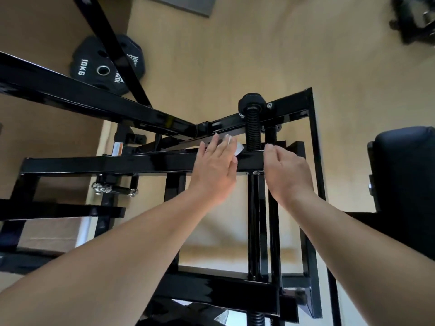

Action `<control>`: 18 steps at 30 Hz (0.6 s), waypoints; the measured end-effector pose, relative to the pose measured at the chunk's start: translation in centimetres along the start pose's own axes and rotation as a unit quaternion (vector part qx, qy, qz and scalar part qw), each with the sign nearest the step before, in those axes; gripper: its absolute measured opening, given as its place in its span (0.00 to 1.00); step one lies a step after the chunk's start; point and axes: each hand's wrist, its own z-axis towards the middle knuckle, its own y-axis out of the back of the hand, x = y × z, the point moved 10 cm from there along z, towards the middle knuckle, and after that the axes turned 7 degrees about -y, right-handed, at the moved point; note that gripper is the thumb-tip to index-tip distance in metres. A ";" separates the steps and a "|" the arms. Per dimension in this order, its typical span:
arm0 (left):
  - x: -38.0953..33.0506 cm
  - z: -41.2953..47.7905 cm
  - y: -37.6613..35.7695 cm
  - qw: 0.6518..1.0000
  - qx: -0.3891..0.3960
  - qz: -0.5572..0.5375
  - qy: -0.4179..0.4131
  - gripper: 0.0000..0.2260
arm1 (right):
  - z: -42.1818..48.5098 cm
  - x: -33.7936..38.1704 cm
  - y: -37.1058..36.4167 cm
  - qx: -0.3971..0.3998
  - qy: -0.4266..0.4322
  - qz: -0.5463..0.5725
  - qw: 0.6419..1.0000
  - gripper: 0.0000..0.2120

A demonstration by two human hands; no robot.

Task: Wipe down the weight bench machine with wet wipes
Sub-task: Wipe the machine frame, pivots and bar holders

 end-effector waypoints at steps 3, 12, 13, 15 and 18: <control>-2.3 -1.7 0.3 0.995 -0.005 -0.046 -0.087 0.26 | 0.1 0.3 0.0 -0.014 0.001 -0.015 1.000 0.25; -12.0 -15.4 -6.9 0.940 0.237 -0.010 -0.246 0.29 | 0.8 0.7 0.4 -0.013 0.011 -0.020 1.000 0.29; -11.5 -14.0 -6.9 0.944 0.224 0.006 -0.241 0.29 | 0.8 0.7 0.4 -0.012 0.012 -0.021 1.000 0.28; -10.4 -10.8 -6.2 0.956 0.197 0.024 -0.214 0.30 | 0.8 0.7 0.3 -0.013 0.011 -0.023 1.000 0.28; -10.6 -9.9 -5.9 0.964 0.176 -0.014 -0.200 0.32 | 0.8 0.7 0.4 -0.022 0.008 -0.030 0.999 0.29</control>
